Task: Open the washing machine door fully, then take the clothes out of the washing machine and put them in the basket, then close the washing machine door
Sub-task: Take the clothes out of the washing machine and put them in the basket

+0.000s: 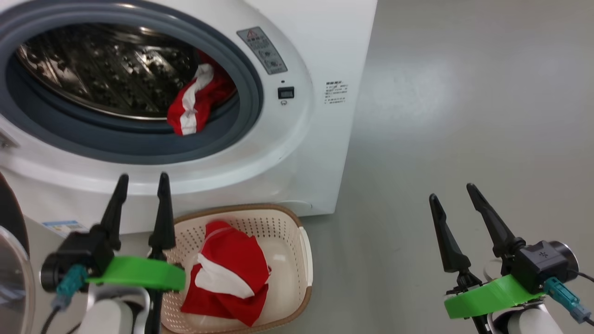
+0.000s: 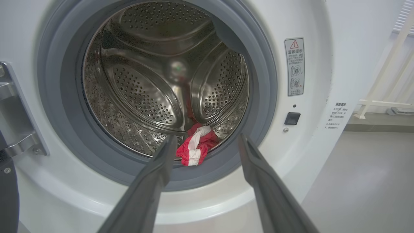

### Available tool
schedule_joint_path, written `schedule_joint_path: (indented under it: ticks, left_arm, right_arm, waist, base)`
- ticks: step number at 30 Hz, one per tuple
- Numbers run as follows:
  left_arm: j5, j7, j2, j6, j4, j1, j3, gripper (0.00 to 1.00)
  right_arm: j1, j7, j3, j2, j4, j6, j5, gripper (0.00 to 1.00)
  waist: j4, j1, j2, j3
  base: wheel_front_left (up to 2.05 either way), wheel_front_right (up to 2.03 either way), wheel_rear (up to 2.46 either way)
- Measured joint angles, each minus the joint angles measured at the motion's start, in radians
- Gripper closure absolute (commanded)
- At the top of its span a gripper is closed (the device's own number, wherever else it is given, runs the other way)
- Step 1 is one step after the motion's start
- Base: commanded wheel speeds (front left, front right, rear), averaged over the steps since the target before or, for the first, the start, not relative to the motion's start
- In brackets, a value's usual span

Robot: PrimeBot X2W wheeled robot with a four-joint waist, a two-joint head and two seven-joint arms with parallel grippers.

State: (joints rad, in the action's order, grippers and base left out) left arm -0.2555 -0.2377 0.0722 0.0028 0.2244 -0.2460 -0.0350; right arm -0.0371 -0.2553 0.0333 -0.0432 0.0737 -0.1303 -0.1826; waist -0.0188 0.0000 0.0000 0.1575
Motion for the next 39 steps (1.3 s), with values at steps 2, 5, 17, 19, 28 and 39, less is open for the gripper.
schedule_joint_path:
  ticks: [2, 5, 17, 19, 28, 39]
  left_arm:
    - [0.0, 0.005, 0.001, 0.0, 0.013, -0.045, -0.002, 0.0]
    - [-0.01, 0.007, 0.002, -0.003, 0.043, -0.115, -0.001, 0.0]
    - [-0.042, 0.006, 0.008, -0.021, 0.232, -0.425, -0.001, 0.0]
    - [-0.041, 0.004, 0.007, -0.021, 0.273, -0.483, -0.001, 0.0]
    - [-0.084, -0.007, 0.004, -0.066, 0.537, -0.736, 0.014, 0.0]
    - [-0.132, 0.164, 0.024, -0.109, 0.825, -0.916, -0.007, 0.0]
  right_arm:
    - [-0.016, 0.0, 0.003, 0.0, -0.004, 0.0, 0.0, 0.0]
    - [-0.042, 0.0, 0.01, 0.0, -0.014, 0.0, 0.0, 0.0]
    - [-0.114, 0.0, 0.019, -0.003, -0.025, 0.0, 0.001, 0.0]
    - [-0.133, 0.0, 0.022, -0.004, -0.03, 0.0, 0.008, 0.0]
    - [-0.178, 0.0, 0.049, -0.006, -0.047, 0.0, 0.008, 0.0]
    - [-0.178, 0.0, 0.081, -0.007, -0.014, 0.0, -0.003, 0.0]
  waist:
    - [0.001, 0.0, 0.0, 0.025]
    - [0.001, 0.0, 0.0, 0.063]
    - [-0.005, 0.0, 0.0, 0.217]
    - [-0.006, 0.0, 0.0, 0.242]
    - [-0.022, 0.0, 0.0, 0.342]
    - [-0.054, 0.0, 0.0, 0.365]
  base:
    - [0.0, 0.0, 0.0]
    - [0.0, 0.0, 0.0]
    - [0.0, 0.0, 0.0]
    - [0.0, 0.0, 0.0]
    - [0.0, 0.0, 0.0]
    - [0.0, 0.0, 0.0]
